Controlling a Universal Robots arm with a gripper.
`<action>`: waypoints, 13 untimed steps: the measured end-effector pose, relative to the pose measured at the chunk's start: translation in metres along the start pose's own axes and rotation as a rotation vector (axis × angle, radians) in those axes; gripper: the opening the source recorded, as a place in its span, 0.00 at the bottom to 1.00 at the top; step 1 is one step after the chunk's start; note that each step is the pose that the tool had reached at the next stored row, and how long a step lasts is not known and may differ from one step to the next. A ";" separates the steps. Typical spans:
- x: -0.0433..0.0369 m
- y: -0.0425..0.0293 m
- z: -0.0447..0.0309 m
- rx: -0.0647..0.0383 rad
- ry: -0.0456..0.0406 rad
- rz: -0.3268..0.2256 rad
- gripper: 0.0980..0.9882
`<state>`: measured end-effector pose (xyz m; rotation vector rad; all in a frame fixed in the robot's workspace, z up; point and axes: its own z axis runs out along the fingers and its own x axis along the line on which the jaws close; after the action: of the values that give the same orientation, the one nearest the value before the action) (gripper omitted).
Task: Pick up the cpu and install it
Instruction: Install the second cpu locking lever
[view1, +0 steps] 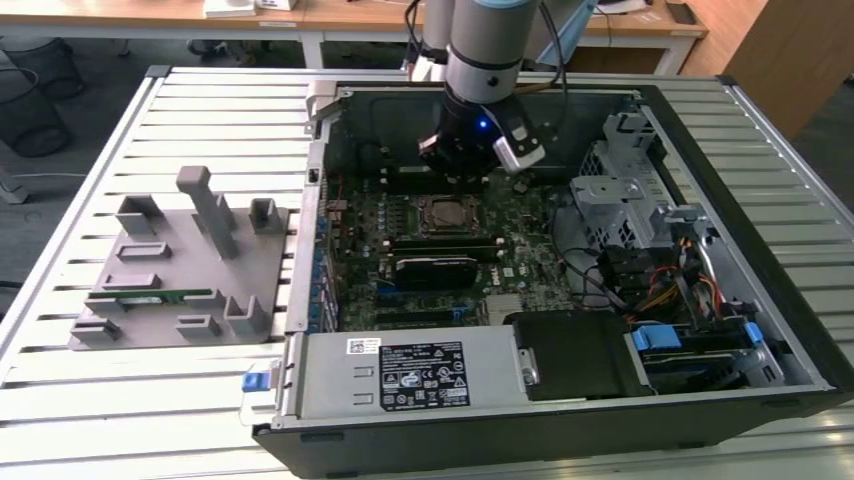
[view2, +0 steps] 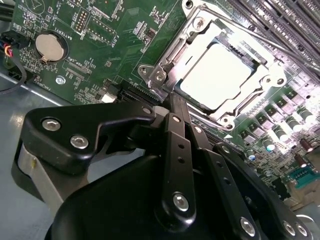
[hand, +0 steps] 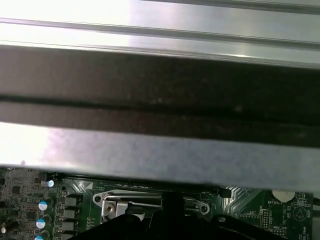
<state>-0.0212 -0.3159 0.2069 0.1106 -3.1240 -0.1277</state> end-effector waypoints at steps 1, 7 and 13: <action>0.0000 -0.0006 0.0000 0.000 0.0000 0.000 0.01; 0.0001 -0.0046 -0.0003 0.000 -0.0001 0.000 0.01; 0.0002 -0.0046 -0.0114 0.000 -0.0001 0.000 0.01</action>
<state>-0.0209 -0.3215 0.2179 0.1105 -3.1241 -0.1274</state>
